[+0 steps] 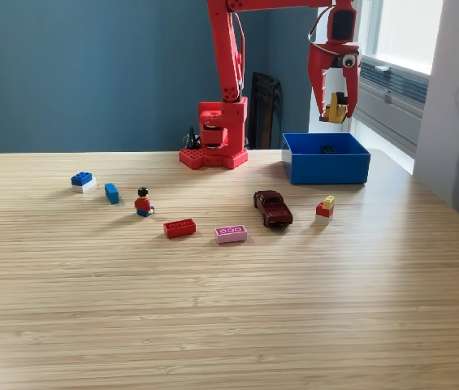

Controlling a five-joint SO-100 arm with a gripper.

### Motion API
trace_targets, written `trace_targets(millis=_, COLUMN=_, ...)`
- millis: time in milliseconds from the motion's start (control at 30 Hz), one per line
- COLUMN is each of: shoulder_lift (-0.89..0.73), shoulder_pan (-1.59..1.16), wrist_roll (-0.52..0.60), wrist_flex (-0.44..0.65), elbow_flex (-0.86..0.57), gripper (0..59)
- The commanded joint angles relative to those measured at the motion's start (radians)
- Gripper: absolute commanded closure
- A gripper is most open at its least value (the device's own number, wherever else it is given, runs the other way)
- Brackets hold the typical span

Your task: Grasp a lego block and put it in the bin.

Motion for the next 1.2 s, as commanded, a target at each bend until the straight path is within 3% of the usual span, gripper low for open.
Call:
trace_targets(millis=33, shoulder_lift=0.006, shoulder_pan=-0.014, wrist_roll=-0.014, wrist_flex=0.012, elbow_flex=-0.028, gripper=58.5)
trace_targets(millis=67, shoulder_lift=0.006, shoulder_pan=-0.014, wrist_roll=-0.017, wrist_flex=0.012, elbow_flex=-0.028, gripper=56.8)
trace_targets(millis=200, shoulder_lift=0.006, shoulder_pan=-0.014, wrist_roll=-0.025, wrist_flex=0.012, elbow_flex=-0.025, gripper=37.8)
trace_targets(millis=333, shoulder_lift=0.006, shoulder_pan=-0.006, wrist_roll=-0.026, wrist_flex=0.012, elbow_flex=-0.028, gripper=32.2)
trace_targets(millis=667, shoulder_lift=0.006, shoulder_pan=0.114, wrist_roll=-0.034, wrist_flex=0.015, elbow_flex=-0.083, gripper=34.2)
trace_targets(millis=933, shoulder_lift=0.006, shoulder_pan=0.485, wrist_roll=-0.046, wrist_flex=0.011, elbow_flex=-0.121, gripper=37.3)
trace_targets(millis=1200, shoulder_lift=0.006, shoulder_pan=0.861, wrist_roll=-0.083, wrist_flex=0.011, elbow_flex=-0.057, gripper=40.4)
